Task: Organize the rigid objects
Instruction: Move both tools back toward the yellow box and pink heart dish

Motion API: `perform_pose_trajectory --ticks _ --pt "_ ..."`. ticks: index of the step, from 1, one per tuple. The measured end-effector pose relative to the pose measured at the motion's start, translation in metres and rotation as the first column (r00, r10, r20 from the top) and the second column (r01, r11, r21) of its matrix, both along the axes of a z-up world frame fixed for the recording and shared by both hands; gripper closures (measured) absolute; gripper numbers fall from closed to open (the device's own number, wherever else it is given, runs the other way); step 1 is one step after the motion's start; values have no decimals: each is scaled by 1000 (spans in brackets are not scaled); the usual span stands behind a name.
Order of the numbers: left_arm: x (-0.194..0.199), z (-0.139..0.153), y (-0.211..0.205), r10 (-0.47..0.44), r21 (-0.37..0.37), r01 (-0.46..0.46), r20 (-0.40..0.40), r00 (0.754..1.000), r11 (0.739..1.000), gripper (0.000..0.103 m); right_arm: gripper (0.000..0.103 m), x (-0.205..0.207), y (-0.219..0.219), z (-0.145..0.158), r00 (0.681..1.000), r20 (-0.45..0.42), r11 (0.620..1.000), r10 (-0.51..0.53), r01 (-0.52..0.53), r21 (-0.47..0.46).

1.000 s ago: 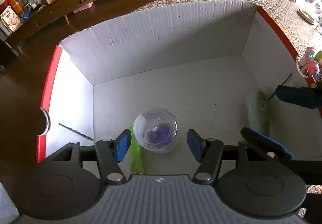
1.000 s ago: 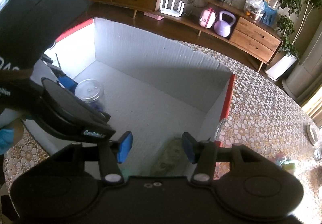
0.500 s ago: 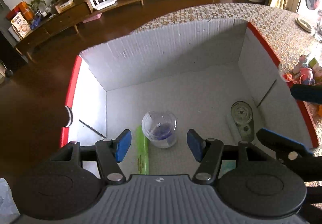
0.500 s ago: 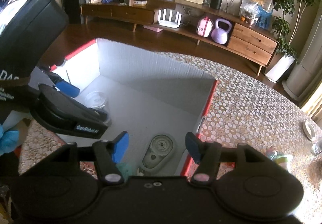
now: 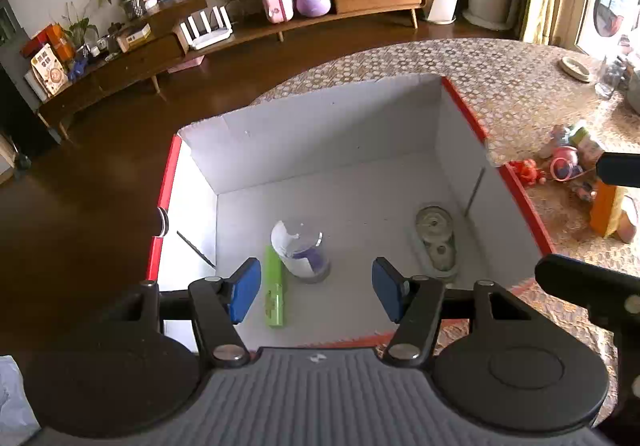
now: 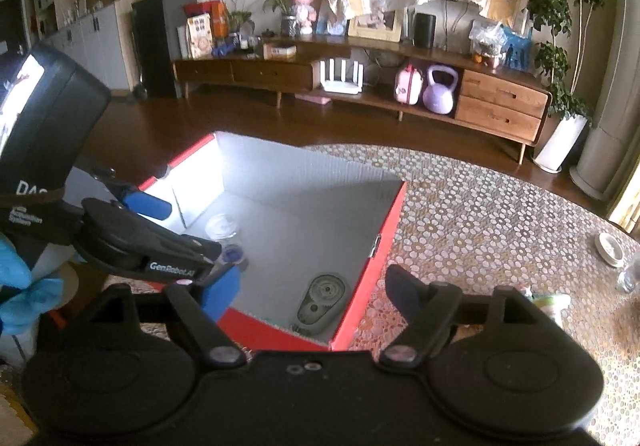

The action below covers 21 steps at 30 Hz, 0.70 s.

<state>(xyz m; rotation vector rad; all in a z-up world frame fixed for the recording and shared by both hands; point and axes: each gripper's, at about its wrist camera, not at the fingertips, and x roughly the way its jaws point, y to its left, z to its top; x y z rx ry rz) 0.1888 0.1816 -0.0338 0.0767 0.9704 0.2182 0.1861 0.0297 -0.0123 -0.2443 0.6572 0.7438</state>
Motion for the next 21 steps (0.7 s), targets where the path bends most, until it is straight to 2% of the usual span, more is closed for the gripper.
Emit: perform_pose_trajectory --ticks 1,2,10,13,17,21 --pt "-3 2 -3 -3 -1 3 9 1000 1000 33 19 -2 -4 2 1000 2 1000 1 -1 10" --pt "-6 5 -6 -7 -4 7 19 1000 1000 32 18 -4 -8 4 1000 2 1000 3 -3 20" --pt "-26 22 -29 -41 -14 42 66 997 999 32 13 -12 -42 13 1000 3 996 -13 12 87" --pt "-32 26 -38 -53 -29 56 85 995 998 32 7 -16 -56 14 1000 2 994 -17 17 111" --pt "-39 28 -52 -67 -36 72 111 992 997 22 1 -24 -75 13 1000 13 991 -24 22 131" --pt "-48 28 -69 -96 -35 102 146 985 994 22 0 -35 -100 11 999 31 988 -40 35 147"
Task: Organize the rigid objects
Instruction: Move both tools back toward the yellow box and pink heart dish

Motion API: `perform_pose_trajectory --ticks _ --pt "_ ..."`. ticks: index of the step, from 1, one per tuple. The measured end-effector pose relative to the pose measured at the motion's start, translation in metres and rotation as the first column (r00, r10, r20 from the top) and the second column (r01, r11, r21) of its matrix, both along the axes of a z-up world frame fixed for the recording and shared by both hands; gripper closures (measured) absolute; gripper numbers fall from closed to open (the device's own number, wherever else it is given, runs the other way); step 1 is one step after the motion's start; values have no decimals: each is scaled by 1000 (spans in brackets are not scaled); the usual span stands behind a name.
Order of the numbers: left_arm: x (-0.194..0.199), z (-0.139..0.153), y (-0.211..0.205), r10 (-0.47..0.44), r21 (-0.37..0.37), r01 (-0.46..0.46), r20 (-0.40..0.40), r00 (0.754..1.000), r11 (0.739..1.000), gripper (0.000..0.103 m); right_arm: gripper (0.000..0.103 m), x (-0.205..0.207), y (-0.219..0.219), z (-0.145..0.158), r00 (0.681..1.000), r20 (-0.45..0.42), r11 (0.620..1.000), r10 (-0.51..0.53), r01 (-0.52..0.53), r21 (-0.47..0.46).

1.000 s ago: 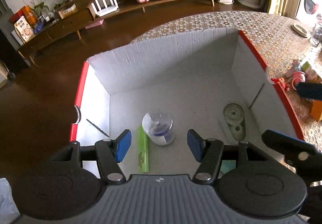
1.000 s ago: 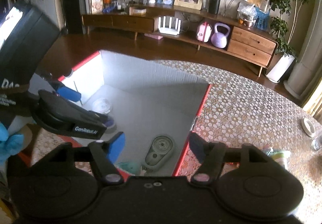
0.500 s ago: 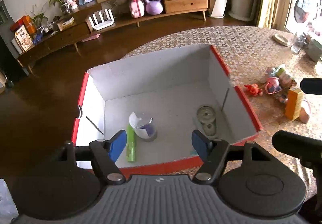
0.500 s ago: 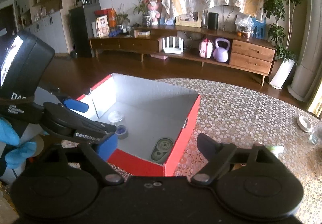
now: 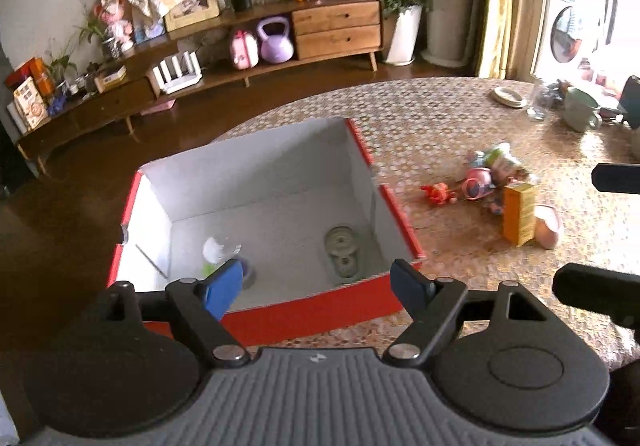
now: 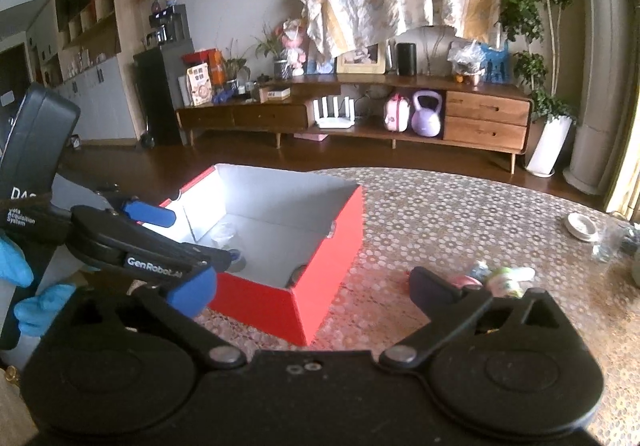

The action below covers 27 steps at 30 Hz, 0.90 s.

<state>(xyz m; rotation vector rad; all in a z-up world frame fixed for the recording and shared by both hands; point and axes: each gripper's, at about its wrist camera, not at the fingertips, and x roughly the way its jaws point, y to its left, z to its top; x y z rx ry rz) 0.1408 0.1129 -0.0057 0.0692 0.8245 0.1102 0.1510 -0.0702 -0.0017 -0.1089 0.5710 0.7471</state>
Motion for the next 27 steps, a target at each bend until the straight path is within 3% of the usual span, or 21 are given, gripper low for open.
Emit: perform_pose_trajectory --ticks 7,13,20,24,27 --pt "-11 -6 -34 -39 -39 41 71 997 998 21 0 -9 -40 -15 998 11 998 -54 55 -33" --pt "-6 -16 -70 -87 -48 91 84 993 995 21 0 -6 -68 -27 995 -2 994 -100 100 -52" --pt "16 -38 -98 -108 -100 109 20 994 989 21 1 10 -97 -50 986 -17 983 -167 165 -85" --pt "27 -50 -113 -116 -74 117 14 993 990 21 1 21 -105 -68 983 -29 978 -179 175 -111" --pt "37 -56 -121 -126 -101 128 18 992 987 21 4 30 -107 -80 982 -26 974 -186 181 -137"
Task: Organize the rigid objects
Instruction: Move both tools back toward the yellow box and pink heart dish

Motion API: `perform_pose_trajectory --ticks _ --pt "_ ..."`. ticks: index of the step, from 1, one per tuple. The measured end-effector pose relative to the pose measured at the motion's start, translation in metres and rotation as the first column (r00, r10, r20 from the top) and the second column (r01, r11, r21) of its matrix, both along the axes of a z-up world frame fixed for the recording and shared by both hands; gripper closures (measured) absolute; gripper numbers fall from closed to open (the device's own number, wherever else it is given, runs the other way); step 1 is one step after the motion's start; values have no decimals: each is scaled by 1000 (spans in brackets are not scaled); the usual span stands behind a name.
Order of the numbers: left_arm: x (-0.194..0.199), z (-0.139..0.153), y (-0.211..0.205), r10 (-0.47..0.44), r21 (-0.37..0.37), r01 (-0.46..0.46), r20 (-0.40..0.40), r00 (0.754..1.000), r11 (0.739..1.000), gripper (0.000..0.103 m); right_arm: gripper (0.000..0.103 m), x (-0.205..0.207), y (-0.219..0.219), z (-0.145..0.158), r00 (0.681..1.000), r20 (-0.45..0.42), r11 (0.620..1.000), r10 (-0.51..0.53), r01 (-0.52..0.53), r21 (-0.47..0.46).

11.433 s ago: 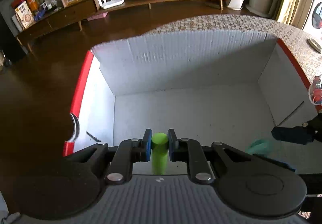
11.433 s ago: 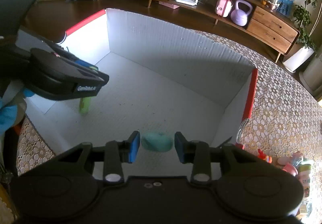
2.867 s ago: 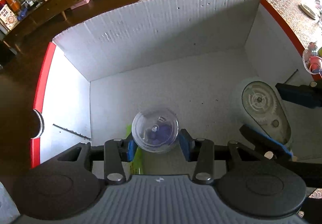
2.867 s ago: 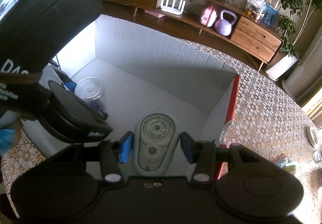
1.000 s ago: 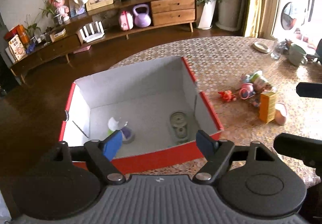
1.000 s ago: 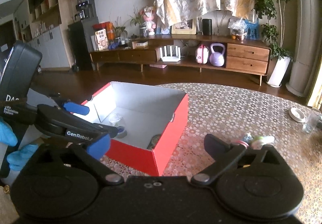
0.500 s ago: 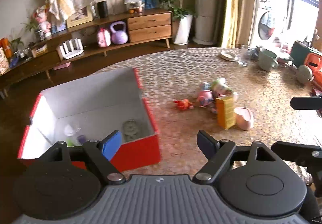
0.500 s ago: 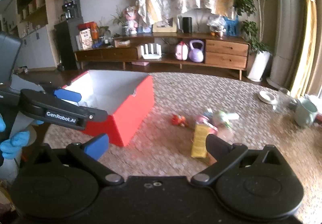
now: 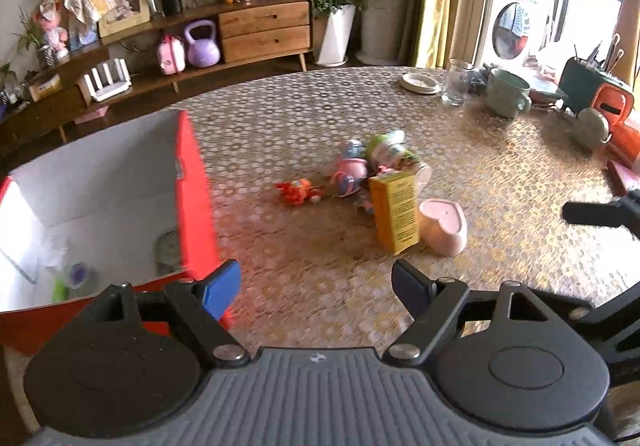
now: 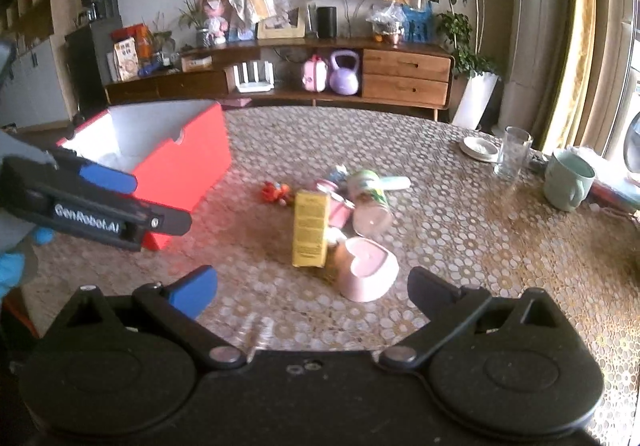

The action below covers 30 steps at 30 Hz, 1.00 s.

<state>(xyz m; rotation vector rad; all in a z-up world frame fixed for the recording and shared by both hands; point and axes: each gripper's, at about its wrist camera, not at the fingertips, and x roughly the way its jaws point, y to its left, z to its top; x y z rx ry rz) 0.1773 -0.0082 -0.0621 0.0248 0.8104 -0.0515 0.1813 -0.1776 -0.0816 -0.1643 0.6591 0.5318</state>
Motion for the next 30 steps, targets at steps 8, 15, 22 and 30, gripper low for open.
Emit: perform_pose_trajectory --ticks 8,15,22,30 --pt "34 -17 -27 -1 -18 1 11 1000 1000 21 10 30 -6 -26 1000 -14 999 7 -7 -41" --pt "64 -34 -46 4 -37 -5 -19 1000 999 21 19 61 -7 -48 999 -45 998 -9 6 -62" --pt "89 -48 -56 30 -34 -31 -33 999 999 21 21 79 -5 -65 998 -68 998 10 -15 -69" --pt "111 -63 -59 70 -31 -72 -53 996 997 21 22 90 5 -73 998 -52 995 19 -24 -97"
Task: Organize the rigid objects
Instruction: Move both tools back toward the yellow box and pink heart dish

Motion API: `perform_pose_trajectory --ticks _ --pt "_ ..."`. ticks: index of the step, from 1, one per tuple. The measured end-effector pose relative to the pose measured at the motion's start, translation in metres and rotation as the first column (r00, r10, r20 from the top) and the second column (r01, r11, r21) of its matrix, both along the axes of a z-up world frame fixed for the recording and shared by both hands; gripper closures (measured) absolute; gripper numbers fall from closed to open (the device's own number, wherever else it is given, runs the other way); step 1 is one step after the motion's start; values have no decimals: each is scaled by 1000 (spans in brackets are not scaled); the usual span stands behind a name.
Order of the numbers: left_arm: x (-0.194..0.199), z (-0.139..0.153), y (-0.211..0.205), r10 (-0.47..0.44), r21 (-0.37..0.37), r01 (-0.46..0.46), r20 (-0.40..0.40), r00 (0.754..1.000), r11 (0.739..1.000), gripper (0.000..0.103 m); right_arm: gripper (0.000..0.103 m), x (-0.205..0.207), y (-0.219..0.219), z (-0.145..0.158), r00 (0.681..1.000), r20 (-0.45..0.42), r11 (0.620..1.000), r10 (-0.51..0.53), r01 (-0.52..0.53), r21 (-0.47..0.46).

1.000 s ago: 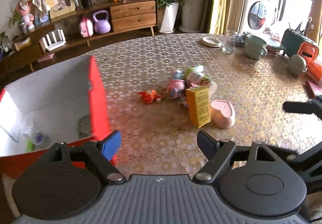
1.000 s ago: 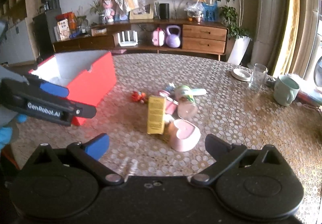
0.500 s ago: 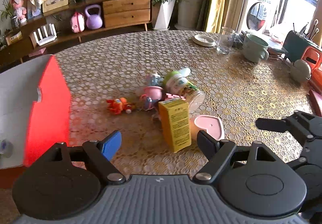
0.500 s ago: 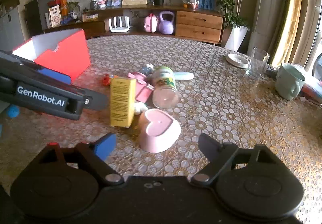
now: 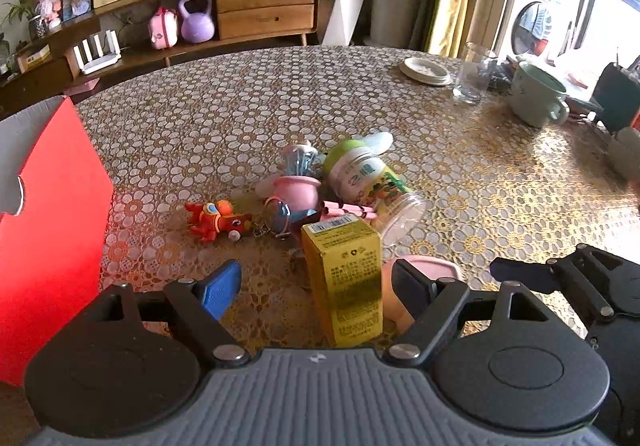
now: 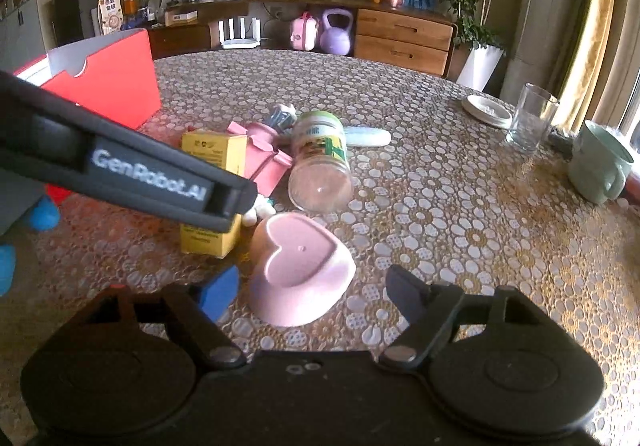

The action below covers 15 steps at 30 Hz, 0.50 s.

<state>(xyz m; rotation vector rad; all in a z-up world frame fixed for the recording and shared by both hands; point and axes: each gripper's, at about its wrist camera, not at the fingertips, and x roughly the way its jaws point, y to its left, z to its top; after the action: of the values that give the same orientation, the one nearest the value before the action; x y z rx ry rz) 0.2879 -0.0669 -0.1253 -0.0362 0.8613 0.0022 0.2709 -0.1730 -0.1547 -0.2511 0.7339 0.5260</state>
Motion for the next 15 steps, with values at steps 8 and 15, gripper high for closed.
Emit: perform_pose_trajectory --ticks 8,15 --pt "7 -11 2 8 23 -7 -13 1000 1000 21 27 3 7 -6 1000 3 1000 -7 7 -13" --pt "3 -10 1 -20 -4 20 -5 1000 1000 39 41 2 8 -5 1000 0 1000 -2 2 13"
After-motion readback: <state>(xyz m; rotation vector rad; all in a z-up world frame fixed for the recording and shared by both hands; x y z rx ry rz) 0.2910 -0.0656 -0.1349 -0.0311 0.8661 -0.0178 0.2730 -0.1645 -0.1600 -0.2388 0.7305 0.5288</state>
